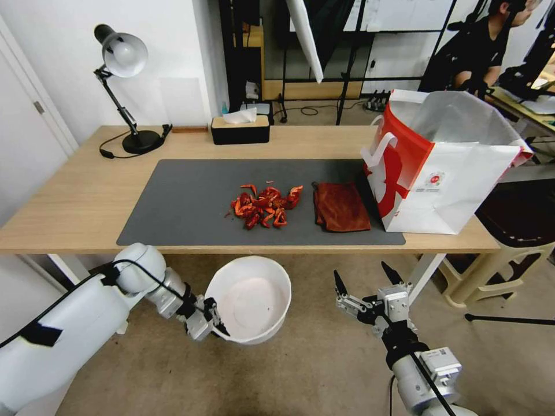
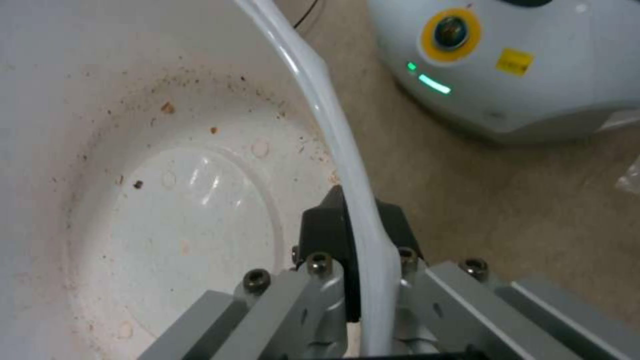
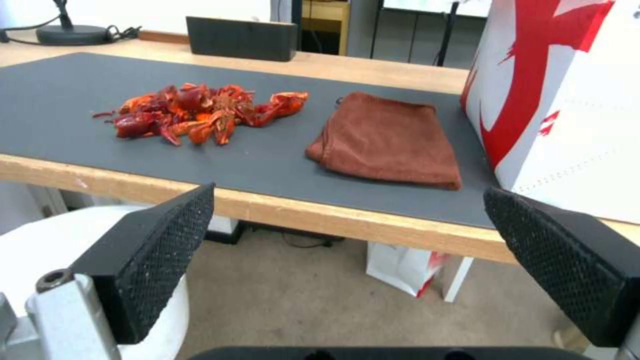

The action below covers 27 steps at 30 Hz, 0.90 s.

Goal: Sweep shrimp from table into container with towel, then put container into takeout bag.

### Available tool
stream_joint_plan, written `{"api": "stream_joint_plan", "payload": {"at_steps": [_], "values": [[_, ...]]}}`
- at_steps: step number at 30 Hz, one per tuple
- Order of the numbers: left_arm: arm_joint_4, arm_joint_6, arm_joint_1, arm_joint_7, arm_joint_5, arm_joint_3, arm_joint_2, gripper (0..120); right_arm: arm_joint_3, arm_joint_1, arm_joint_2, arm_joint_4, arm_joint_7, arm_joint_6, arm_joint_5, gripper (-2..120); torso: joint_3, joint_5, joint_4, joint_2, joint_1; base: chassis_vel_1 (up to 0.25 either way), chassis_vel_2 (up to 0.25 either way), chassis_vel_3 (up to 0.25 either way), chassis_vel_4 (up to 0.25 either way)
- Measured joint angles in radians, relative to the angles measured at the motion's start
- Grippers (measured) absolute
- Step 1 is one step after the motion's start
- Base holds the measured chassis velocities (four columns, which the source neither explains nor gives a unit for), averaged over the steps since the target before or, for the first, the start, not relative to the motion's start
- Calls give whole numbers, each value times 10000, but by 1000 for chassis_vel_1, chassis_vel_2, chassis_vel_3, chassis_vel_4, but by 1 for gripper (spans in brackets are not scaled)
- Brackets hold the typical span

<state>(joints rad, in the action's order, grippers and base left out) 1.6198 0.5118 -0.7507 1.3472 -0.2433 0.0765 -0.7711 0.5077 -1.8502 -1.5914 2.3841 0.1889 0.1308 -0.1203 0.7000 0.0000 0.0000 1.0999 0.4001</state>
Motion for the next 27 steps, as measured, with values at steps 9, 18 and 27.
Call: {"api": "stream_joint_plan", "payload": {"at_steps": [9, 18, 27], "values": [[33, 192, 230, -458, -722, 25, -51, 0, -15, 230, -52, -341, -81, 41, 86, 100, 0, 0, 1, 0, 0, 0, 0, 0, 0], [95, 236, 285, -531, -943, 95, -24, 0, -100, 683, -42, -940, -200, 133, 323, 100, 0, 0, 2, 0, -1, 0, 0, 0, 0], [-39, 320, 706, -593, -1090, 348, -64, 0, -439, 2170, 266, -1757, -603, 250, 1118, 100, 0, -1, 0, 0, -1, 0, 0, 0, 0]]}}
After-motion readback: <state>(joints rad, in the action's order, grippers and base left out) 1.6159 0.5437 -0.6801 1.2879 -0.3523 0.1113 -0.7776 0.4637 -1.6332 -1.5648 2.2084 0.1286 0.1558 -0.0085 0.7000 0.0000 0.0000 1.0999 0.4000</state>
